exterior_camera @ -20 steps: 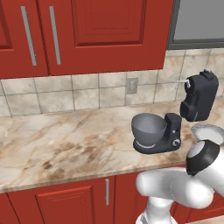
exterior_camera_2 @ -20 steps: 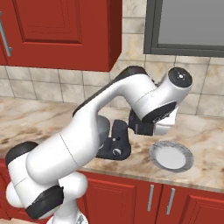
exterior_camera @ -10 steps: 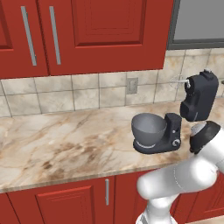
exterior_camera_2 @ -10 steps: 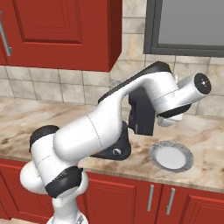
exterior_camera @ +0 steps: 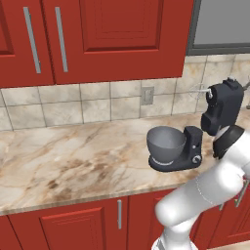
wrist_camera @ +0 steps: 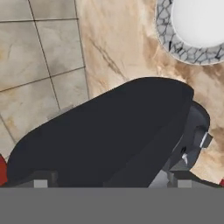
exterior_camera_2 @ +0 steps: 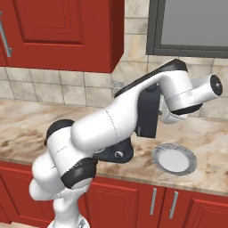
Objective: Add butter and sugar cubes to the stand mixer bowl and then turn on the stand mixer to begin making frosting.
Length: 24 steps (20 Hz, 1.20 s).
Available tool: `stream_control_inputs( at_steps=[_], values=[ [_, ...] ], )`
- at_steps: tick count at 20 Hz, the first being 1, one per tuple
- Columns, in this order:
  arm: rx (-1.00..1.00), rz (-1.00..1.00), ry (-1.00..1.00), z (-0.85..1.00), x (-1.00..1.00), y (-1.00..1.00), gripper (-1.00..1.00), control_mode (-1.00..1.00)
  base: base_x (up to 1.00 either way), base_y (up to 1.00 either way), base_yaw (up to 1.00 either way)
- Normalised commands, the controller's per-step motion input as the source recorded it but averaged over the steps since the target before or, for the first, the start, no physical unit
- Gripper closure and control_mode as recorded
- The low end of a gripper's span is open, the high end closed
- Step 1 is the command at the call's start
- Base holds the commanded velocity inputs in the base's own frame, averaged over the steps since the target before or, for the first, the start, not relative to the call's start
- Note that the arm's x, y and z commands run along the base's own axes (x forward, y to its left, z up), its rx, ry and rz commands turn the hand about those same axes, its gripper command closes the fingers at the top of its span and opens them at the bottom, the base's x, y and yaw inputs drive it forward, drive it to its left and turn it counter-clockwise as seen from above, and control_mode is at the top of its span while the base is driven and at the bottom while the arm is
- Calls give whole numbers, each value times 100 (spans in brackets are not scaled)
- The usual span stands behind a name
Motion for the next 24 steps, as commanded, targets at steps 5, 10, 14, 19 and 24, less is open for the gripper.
stream_control_inputs(
  at_steps=[5, 10, 14, 19, 24],
  values=[
    [5, 9, 0, 0, 0, 41, -100, -100, 0, 0, 0],
    [1, 8, 0, 0, 0, 96, -100, -100, 0, 0, 0],
    [0, 5, 0, 0, 1, 99, -100, -100, 0, 0, 0],
    [0, 0, 4, -18, 3, 98, -100, -100, 0, 0, 0],
    [-7, 0, 12, -48, 2, 85, -100, -100, 0, 0, 0]
  ],
)
